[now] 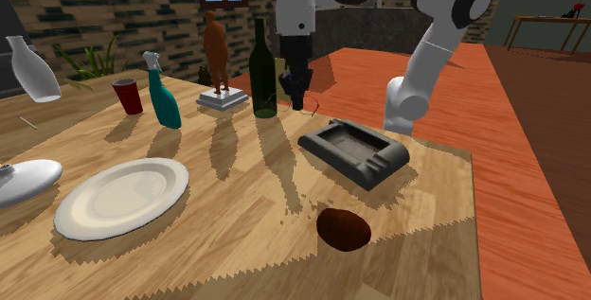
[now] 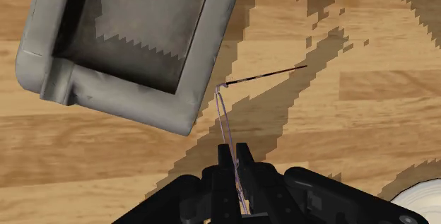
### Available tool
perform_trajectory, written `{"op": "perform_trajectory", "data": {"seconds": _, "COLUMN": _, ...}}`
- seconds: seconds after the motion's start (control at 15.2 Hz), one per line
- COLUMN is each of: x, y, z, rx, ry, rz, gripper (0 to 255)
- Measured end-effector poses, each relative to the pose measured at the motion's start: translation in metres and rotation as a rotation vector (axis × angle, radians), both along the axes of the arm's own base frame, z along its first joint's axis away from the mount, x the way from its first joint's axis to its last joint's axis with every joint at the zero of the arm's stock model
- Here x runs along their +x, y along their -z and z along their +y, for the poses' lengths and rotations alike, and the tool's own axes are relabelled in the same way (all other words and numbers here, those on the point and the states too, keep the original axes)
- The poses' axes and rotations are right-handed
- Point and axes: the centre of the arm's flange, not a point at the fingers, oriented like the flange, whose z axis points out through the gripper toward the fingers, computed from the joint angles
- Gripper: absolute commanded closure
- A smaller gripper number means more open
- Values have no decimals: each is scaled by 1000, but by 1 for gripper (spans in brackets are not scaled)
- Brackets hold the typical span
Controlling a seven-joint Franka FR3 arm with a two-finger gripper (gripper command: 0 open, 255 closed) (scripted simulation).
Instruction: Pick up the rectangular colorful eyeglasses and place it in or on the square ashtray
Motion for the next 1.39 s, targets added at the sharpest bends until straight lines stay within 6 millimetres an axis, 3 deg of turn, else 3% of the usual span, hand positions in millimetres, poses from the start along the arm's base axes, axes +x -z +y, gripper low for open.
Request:
{"op": "perform_trajectory", "data": {"seconds": 0.66, "x": -121, "y": 1, "z": -50, "rx": 0, "ry": 1, "rz": 0, "gripper": 255}}
{"op": "perform_trajectory", "data": {"seconds": 0.86, "x": -132, "y": 11, "z": -56, "rx": 1, "ry": 0, "rz": 0, "gripper": 255}}
{"op": "perform_trajectory", "data": {"seconds": 1.39, "x": -134, "y": 52, "z": -58, "rx": 1, "ry": 1, "rz": 0, "gripper": 255}}
